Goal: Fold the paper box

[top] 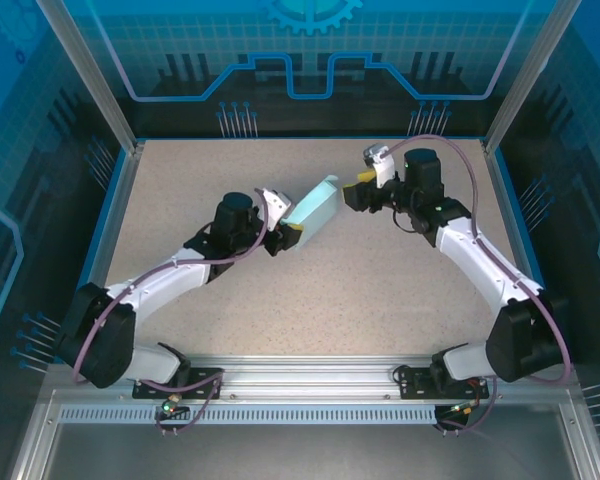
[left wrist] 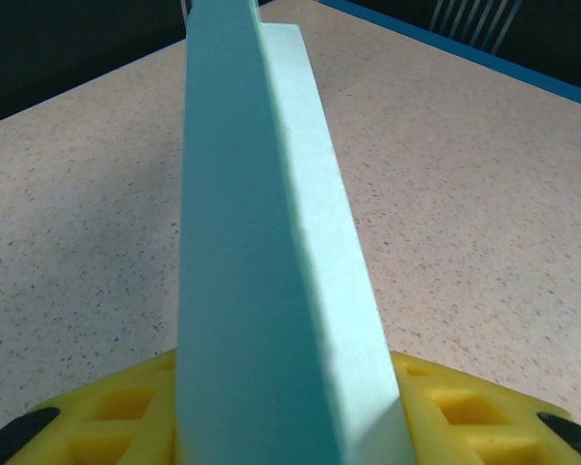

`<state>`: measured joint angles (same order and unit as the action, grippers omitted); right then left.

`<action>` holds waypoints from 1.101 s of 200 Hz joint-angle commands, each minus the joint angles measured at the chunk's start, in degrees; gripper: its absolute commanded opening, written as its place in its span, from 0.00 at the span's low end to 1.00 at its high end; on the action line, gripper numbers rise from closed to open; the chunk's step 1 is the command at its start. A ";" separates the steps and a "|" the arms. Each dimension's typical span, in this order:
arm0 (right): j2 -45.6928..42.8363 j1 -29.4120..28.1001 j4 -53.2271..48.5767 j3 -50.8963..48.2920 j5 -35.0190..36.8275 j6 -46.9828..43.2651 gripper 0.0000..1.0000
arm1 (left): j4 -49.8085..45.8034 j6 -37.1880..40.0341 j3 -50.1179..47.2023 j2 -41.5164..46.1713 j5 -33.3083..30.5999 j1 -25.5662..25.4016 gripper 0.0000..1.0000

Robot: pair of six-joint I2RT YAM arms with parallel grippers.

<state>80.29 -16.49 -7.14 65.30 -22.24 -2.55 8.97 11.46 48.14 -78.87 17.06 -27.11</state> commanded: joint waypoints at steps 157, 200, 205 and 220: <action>10.02 -1.24 -17.89 9.39 -7.11 -41.75 0.48 | -13.80 8.93 2.06 5.04 6.99 1.38 0.31; 10.52 -1.57 -18.40 11.49 -5.10 -42.06 0.44 | -13.22 8.76 1.70 5.22 7.11 1.30 0.31; 10.50 -1.60 -18.48 11.69 -4.97 -42.17 0.43 | -13.17 8.75 1.71 5.22 7.15 1.31 0.31; 10.43 -1.68 -18.55 12.11 -4.56 -42.32 0.41 | -13.10 8.68 1.70 5.04 7.21 1.36 0.31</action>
<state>90.26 -17.47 -24.03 75.18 -27.40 -43.79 -5.10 19.51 50.33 -75.37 22.41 -26.02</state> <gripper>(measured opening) 0.425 0.438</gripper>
